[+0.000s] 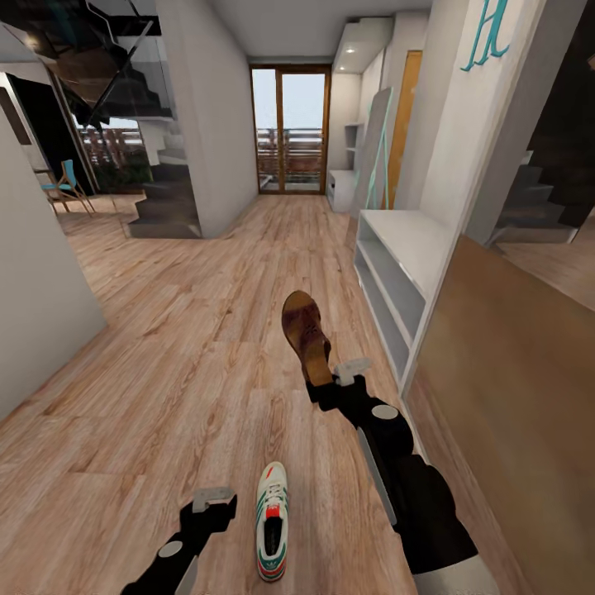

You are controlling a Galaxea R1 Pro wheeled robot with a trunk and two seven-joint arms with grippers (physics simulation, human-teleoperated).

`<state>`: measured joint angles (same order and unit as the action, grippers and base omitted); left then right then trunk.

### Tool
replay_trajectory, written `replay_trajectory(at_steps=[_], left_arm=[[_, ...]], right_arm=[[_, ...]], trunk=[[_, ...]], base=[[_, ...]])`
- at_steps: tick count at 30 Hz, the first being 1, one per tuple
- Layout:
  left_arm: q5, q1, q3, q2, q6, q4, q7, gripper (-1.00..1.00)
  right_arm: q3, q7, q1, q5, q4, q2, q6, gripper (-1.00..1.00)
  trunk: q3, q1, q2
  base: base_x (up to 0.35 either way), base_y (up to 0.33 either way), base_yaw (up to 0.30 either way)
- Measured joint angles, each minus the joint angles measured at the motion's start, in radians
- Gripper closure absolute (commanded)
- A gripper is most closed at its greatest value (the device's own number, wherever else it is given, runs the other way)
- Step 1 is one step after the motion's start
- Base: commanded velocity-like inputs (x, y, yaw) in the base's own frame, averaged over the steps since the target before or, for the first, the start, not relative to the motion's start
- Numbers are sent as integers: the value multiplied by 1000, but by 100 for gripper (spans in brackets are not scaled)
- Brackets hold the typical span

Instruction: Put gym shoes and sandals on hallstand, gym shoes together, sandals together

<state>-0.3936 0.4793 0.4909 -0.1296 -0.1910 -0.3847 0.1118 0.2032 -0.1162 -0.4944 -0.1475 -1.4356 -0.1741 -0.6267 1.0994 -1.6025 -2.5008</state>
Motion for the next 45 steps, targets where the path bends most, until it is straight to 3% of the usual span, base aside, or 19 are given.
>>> replay_trajectory(at_steps=[2,4,7,11,18,21,25,27,30,35,45], left_arm=[[25,0,2,-14,-2,1,2,-100],[84,-1,2,-34,-9,12,-1,-100],[129,0,1,-38,-14,22,-4,-100],[202,-7,-6,-26,-15,18,-2,-100],[207,-10,-14,9,6,-45,-4,-100],[208,-10,-14,12,27,-55,-5,-100],[210,-8,-11,-7,52,-52,-18,-100],[210,-9,-10,-31,49,-42,-47,-100],[213,-8,-9,-44,46,-20,-80,-100],[215,-8,-8,-44,41,13,-95,-100],[211,-8,-10,-44,-42,140,-98,-100]], right_arm=[[0,0,-5,0,-7,0,-19,100],[0,-1,-8,0,-10,0,-33,100],[2,-1,-9,1,-9,0,-36,100],[9,-2,-10,3,10,0,-39,100],[11,-2,-10,3,19,0,-40,100],[11,-2,-10,3,19,0,-40,100],[10,-2,-10,3,14,0,-40,100],[8,-2,-10,2,13,0,-40,100],[7,-1,-10,2,12,0,-40,100],[6,-1,-10,2,12,0,-40,100],[5,-1,-10,2,12,0,-40,100]], trunk=[[0,0,0],[0,0,0],[0,0,0],[0,0,0],[0,0,0],[0,0,0],[0,0,0],[0,0,0],[0,0,0],[0,0,0],[4,0,0]], base=[[0,0,0],[0,0,0],[0,0,0],[0,0,0],[0,0,0],[0,0,0],[0,0,0],[0,0,0],[0,0,0],[0,0,0],[0,0,0]])
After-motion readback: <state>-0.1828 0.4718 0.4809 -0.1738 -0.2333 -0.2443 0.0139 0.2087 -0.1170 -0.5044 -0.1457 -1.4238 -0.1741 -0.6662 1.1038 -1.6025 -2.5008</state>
